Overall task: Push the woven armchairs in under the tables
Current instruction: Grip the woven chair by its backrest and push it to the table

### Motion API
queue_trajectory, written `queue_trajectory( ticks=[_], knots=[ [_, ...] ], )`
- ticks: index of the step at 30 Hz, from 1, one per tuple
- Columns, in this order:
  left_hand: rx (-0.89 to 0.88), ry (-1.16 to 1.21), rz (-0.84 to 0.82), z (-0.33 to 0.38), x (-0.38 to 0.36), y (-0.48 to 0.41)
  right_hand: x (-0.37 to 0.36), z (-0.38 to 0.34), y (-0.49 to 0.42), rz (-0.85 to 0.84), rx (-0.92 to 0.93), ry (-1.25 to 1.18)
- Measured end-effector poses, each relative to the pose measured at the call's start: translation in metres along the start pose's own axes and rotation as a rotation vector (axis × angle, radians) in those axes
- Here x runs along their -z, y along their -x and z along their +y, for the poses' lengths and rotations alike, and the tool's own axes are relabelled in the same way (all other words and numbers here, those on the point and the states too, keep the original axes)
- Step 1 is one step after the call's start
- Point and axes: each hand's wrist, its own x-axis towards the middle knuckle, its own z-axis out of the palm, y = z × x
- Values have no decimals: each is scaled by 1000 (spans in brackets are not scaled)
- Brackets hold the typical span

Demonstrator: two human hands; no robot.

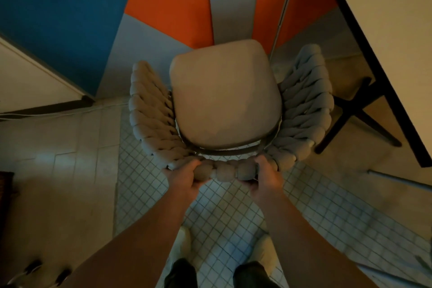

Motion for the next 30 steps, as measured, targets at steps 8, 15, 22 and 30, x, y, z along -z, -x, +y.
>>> queue_trajectory(
  ticks=[8, 15, 22, 30],
  knots=[
    [28, -42, -39, 30, -6, 26, -9, 15, 7, 0, 19, -44],
    [-17, -229, -173, 67, 3, 16, -34, 45, 16, 48, 9, -178],
    [-16, -402, -228, 117, 13, -13, -72, 86, 31, 107, -13, -327],
    [14, -584, -373, 164, 7, -33, -112, 108, 45, 99, -31, -459]
  ],
)
